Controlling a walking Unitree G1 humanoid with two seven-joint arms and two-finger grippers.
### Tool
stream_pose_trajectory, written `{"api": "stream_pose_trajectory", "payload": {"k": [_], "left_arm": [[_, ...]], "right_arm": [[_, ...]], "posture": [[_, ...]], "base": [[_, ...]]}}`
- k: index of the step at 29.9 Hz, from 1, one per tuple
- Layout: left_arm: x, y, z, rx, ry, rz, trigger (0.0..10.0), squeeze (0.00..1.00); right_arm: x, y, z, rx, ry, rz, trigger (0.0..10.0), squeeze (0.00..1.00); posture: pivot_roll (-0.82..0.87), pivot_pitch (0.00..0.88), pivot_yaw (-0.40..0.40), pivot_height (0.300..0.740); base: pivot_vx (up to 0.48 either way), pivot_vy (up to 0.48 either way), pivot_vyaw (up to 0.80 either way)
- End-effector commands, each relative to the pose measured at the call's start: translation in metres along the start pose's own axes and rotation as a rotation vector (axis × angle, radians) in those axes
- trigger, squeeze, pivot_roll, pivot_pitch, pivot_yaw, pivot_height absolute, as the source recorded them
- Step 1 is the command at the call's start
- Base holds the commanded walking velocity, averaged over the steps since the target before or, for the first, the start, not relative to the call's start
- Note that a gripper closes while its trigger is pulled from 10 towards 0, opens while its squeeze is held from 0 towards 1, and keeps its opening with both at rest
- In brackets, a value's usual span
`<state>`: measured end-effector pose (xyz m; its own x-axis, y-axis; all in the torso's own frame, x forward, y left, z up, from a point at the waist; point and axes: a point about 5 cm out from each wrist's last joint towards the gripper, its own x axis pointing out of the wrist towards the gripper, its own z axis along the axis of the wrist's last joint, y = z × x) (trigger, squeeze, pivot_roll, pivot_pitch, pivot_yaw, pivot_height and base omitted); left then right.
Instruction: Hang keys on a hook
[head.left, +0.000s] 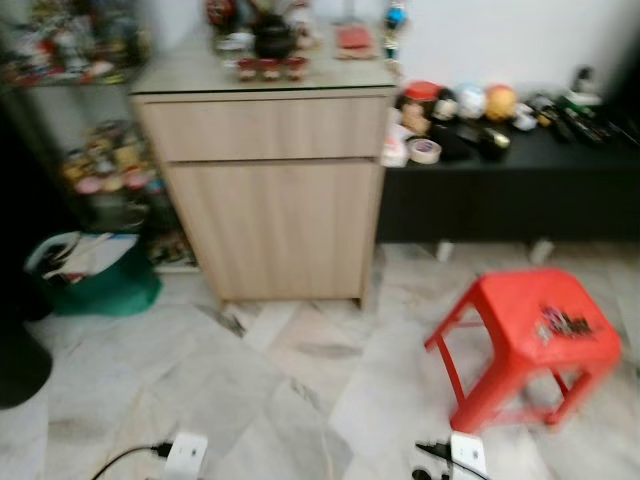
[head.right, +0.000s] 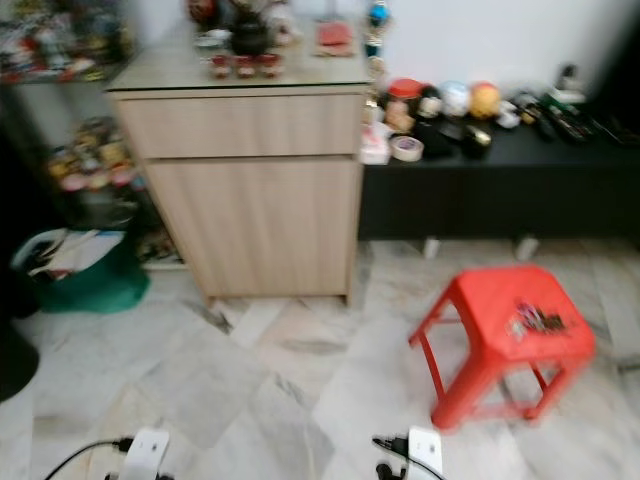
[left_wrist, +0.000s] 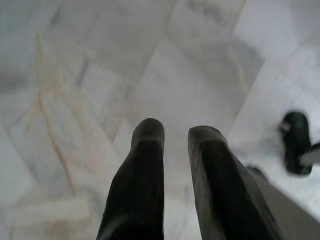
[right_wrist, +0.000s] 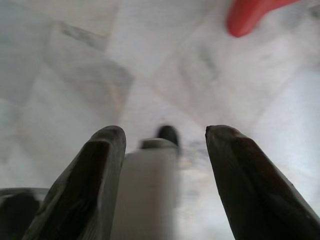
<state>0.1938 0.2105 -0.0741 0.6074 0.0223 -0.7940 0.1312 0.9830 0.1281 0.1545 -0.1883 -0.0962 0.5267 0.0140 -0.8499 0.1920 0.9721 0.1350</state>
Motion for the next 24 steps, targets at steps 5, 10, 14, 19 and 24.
{"api": "stream_pose_trajectory", "payload": {"k": [5, 10, 14, 19, 24], "left_arm": [[-0.004, 0.005, -0.017, 0.019, 0.062, 0.011, 10.0, 0.00], [-0.004, 0.005, -0.017, 0.017, 0.062, 0.009, 10.0, 0.00], [-0.004, 0.005, -0.018, 0.018, 0.062, 0.008, 10.0, 0.00], [-0.004, 0.004, -0.017, 0.021, 0.060, 0.006, 10.0, 0.00], [-0.004, 0.004, -0.018, 0.021, 0.060, 0.004, 10.0, 0.00]], "right_arm": [[0.001, -0.002, 0.017, 0.017, -0.052, 0.011, 10.0, 0.00], [0.003, 0.001, 0.027, 0.012, -0.067, 0.015, 10.0, 0.00], [0.004, 0.001, 0.031, 0.010, -0.073, 0.015, 10.0, 0.00], [0.003, 0.001, 0.027, -0.003, -0.067, 0.008, 10.0, 0.00], [0.003, 0.001, 0.026, -0.003, -0.065, 0.012, 10.0, 0.00]], "posture": [[-0.03, 0.000, 0.025, 0.730], [-0.03, 0.000, 0.025, 0.730], [-0.03, 0.000, 0.025, 0.730], [-0.03, 0.000, 0.024, 0.730], [-0.04, 0.000, 0.023, 0.730]], "base": [[0.000, -0.237, 0.00], [0.000, -0.334, 0.00], [0.000, -0.332, 0.00], [0.000, -0.338, 0.00], [0.000, -0.341, 0.00]]}}
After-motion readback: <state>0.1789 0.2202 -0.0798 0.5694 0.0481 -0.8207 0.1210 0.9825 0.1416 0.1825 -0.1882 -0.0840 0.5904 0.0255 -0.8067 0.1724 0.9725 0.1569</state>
